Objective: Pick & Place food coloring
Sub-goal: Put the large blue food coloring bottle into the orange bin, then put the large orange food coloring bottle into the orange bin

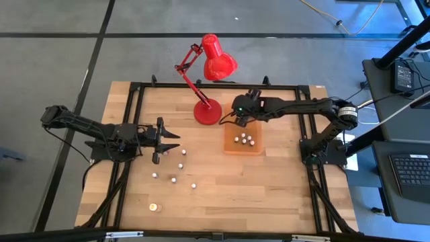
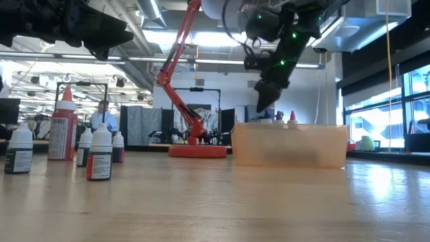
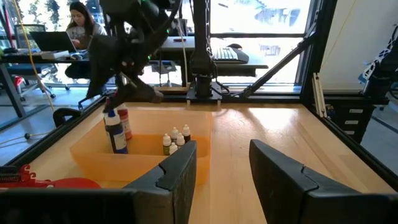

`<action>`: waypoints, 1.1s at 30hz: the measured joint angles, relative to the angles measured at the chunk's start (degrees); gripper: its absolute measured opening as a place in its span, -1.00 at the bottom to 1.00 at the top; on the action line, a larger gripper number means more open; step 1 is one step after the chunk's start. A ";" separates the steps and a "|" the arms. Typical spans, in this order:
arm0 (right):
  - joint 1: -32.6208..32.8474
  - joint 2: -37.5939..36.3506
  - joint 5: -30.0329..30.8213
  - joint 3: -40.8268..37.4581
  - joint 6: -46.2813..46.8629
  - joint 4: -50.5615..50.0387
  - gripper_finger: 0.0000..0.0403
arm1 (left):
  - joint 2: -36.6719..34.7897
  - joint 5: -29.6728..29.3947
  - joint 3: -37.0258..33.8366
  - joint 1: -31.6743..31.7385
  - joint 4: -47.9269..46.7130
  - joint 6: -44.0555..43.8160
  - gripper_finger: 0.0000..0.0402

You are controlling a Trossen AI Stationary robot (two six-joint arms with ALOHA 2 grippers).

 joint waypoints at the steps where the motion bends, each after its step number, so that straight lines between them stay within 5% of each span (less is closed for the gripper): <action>1: 0.20 0.00 0.00 0.96 0.00 -0.52 0.09 | -0.01 0.00 -0.02 0.01 0.02 0.02 -0.29; 9: 3.04 0.00 -0.06 9.16 2.75 -10.82 0.09 | -0.01 0.00 -0.02 0.01 0.02 -0.16 -0.29; 15: 11.90 -5.85 -2.28 8.28 6.85 -17.26 0.09 | 0.00 0.00 -0.02 0.02 0.02 -0.11 -0.29; 25: 30.62 -23.31 -3.95 -7.21 19.28 -10.28 0.09 | -0.02 0.00 -0.02 0.01 0.10 -7.58 -0.29; 33: 40.43 -33.40 5.80 -22.09 20.63 -2.44 0.09 | -0.02 0.02 -0.02 0.04 0.20 -10.52 -0.29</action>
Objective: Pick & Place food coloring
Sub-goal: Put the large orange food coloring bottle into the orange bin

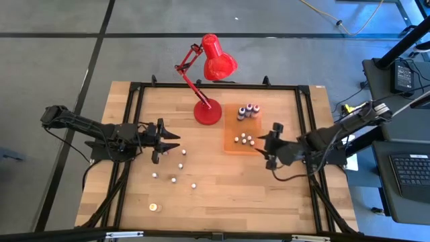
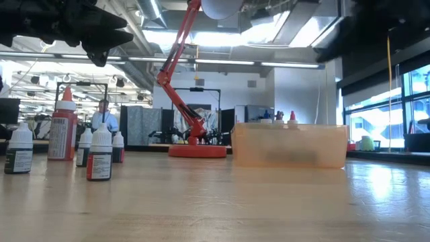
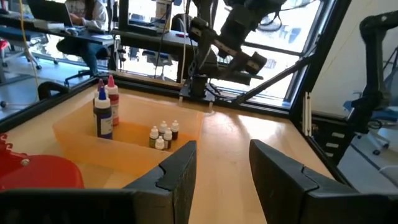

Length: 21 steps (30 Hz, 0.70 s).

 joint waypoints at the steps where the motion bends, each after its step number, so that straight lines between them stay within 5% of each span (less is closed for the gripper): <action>1: 0.59 -0.98 -0.48 -1.18 0.42 -0.03 0.09 | 0.00 0.00 0.00 0.00 0.00 -0.14 -0.29; 21: 1.76 -6.07 -0.91 -7.28 3.10 4.25 0.09 | 0.00 5.02 0.03 0.18 3.45 -2.34 0.12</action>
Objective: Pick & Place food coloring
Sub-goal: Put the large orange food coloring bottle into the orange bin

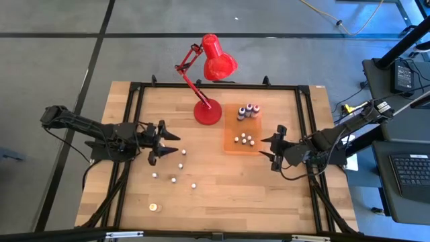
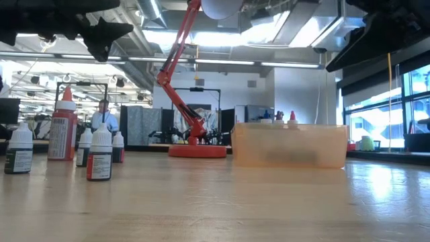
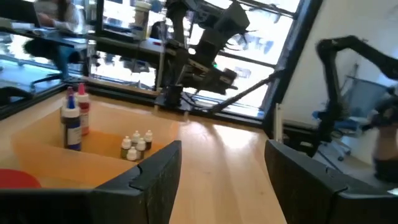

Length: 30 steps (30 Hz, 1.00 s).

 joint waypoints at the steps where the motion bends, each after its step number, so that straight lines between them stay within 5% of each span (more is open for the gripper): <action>1: 0.00 0.00 0.01 0.00 -0.07 0.00 0.09 | 0.00 -1.09 0.30 0.13 -0.56 -0.25 0.12; 4: -0.07 0.00 0.01 0.00 -1.22 -0.01 0.09 | 0.46 -3.21 4.47 0.43 -6.70 -0.39 0.09; 8: -0.09 0.00 0.03 0.00 -1.23 -0.01 0.09 | 4.65 -9.76 15.79 0.35 -28.31 -3.60 0.06; 16: -0.09 0.00 0.06 0.00 -1.20 -0.05 0.09 | 20.61 -12.99 36.07 0.39 -72.90 -29.65 0.03; 30: -0.09 0.02 0.06 0.00 -1.19 -0.10 0.09 | 35.84 -3.34 39.12 0.39 -82.03 -44.34 0.03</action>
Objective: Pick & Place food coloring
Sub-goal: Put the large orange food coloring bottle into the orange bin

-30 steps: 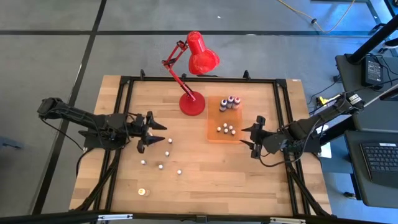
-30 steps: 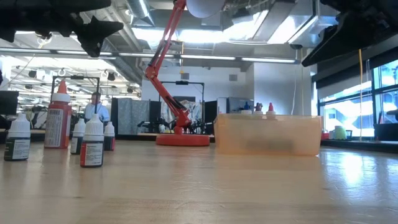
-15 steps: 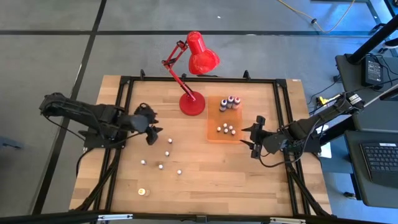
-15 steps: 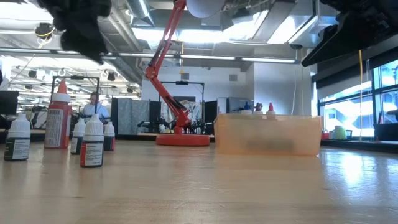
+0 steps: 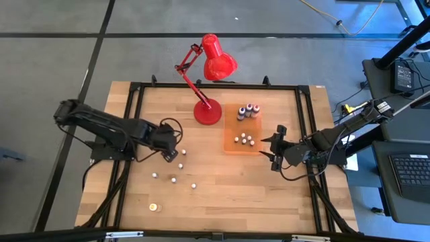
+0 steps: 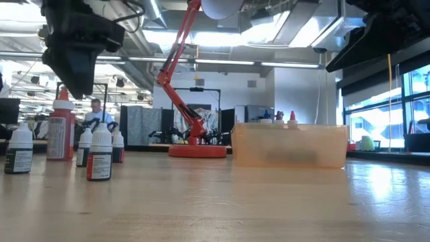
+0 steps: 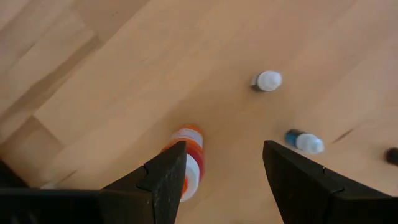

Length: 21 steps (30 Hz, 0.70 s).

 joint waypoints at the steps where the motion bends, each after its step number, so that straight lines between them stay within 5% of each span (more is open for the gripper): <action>1: 0.00 0.01 0.00 0.00 0.00 0.00 0.09 | 0.37 -0.18 0.00 0.00 -0.18 0.00 0.03; 13: 0.00 0.02 0.00 0.00 0.02 0.02 0.09 | 0.95 -1.73 0.00 3.13 -0.35 3.99 0.03; 21: 0.00 0.02 0.00 0.00 0.02 0.02 0.09 | 0.95 4.37 0.00 6.64 -3.16 5.16 0.03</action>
